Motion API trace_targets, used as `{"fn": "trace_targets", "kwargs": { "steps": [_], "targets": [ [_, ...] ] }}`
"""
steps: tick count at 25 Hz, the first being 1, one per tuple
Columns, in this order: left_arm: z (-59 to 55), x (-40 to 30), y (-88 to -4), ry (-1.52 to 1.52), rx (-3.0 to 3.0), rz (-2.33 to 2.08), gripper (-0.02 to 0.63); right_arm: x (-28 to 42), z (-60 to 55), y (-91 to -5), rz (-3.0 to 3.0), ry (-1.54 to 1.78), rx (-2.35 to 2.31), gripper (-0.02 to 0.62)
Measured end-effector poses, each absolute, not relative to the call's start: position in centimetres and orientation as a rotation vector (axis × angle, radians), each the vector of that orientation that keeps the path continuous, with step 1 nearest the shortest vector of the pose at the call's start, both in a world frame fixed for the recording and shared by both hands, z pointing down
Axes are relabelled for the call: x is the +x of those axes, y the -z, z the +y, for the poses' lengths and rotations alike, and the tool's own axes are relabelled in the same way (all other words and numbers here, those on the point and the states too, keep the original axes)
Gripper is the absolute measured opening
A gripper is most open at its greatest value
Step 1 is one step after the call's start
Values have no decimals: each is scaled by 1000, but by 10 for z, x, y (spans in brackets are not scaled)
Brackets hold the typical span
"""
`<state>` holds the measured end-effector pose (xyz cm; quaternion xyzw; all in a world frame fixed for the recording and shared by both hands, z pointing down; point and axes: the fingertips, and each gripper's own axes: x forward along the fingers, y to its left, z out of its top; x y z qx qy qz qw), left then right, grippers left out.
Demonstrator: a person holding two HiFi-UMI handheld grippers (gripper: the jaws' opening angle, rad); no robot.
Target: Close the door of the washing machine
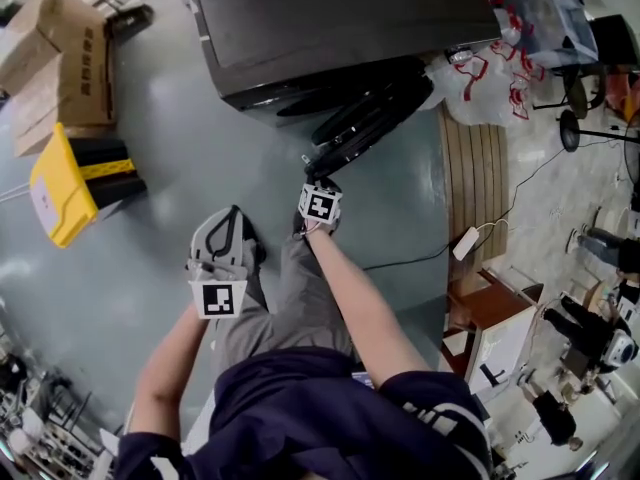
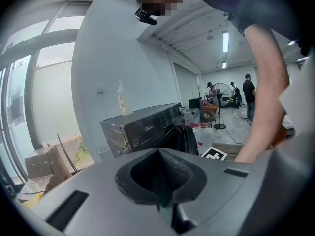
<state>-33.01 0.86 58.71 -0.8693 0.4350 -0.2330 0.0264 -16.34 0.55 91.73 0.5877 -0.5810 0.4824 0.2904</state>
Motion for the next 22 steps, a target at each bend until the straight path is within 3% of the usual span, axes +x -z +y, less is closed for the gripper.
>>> {"fn": "trace_targets", "kwargs": {
  "steps": [22],
  "targets": [
    [-30,-401,-600,752,-2729,1252,25,-225,-97,-915,-1515,-1391,1717,146]
  ]
}}
